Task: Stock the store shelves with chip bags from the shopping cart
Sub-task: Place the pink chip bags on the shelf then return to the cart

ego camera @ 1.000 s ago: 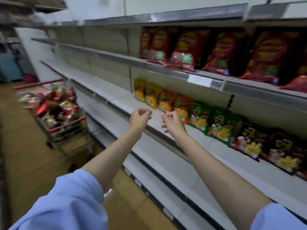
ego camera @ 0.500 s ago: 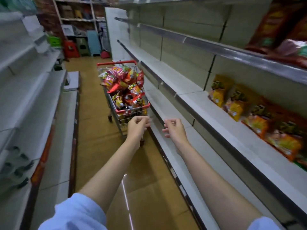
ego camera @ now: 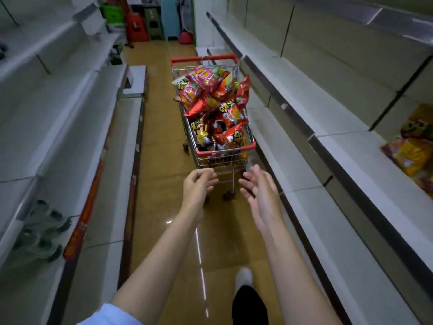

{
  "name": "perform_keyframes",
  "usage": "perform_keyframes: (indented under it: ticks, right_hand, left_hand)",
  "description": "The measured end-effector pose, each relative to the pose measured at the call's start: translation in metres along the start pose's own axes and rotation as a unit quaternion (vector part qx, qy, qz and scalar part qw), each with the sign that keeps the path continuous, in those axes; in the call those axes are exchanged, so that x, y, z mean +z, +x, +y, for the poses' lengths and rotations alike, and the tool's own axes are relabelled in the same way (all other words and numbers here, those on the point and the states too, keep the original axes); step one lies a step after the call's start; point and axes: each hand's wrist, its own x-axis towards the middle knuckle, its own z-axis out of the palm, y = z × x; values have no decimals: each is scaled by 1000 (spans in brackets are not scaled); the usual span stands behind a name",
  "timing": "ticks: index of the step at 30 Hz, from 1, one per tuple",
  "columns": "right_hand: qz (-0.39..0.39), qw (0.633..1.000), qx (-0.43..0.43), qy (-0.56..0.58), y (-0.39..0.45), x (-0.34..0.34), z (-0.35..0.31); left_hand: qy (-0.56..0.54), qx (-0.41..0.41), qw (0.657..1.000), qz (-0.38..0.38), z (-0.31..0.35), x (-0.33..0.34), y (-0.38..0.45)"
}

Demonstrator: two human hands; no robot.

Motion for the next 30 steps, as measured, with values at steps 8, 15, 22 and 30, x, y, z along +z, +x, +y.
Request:
perform_keyframes:
  ticks: [8,15,22,30]
  right_hand:
    - [-82,996,28,30,150,40,-23]
    - [-117,992,35,-11,263,56,-49]
    - [-144,984,97,-41,335,103,-34]
    - [-90,993,61,-50,427,166,-29]
  left_hand:
    - [1,19,998,62,32,42,124]
    - [17,5,997,75,55,97,221]
    - [-7,1,994,114,69,100,301]
    - [-19,-15,998,63,89,79,420]
